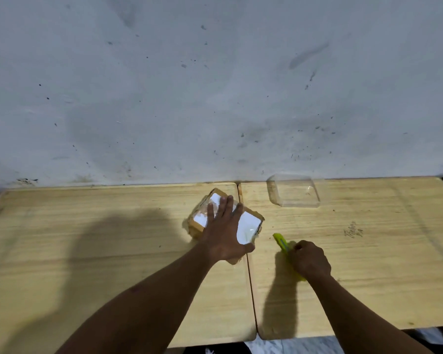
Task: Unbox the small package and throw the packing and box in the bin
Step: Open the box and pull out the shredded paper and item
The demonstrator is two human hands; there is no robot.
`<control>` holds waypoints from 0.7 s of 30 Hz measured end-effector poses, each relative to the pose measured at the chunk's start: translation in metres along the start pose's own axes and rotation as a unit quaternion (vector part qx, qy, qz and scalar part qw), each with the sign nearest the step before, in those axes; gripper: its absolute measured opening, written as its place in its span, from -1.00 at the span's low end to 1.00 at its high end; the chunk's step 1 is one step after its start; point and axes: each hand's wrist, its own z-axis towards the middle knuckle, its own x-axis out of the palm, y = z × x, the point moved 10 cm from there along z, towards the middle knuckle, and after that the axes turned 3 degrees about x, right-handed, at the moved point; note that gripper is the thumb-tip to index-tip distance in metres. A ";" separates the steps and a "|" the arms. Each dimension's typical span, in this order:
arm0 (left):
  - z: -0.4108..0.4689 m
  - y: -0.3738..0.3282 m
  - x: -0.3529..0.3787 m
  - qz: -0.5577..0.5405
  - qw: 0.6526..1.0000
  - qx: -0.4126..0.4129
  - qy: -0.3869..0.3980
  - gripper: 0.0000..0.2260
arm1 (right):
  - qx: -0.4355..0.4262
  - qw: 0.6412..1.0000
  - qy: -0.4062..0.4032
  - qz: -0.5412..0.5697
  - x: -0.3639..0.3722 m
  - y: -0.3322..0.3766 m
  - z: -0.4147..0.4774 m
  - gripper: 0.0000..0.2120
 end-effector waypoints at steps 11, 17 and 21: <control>-0.072 0.116 -0.034 -0.029 0.999 -0.001 -0.046 0.11 | -0.466 0.884 0.012 0.045 0.023 0.172 -0.107 -0.69; -0.112 0.196 -0.022 -0.191 0.959 -0.180 -0.110 -0.24 | -0.504 0.864 0.004 -0.020 0.075 0.197 -0.174 -0.47; -0.119 0.197 -0.028 -0.334 0.891 -0.236 -0.199 -0.53 | -0.526 0.842 0.102 0.065 0.079 0.216 -0.185 -0.52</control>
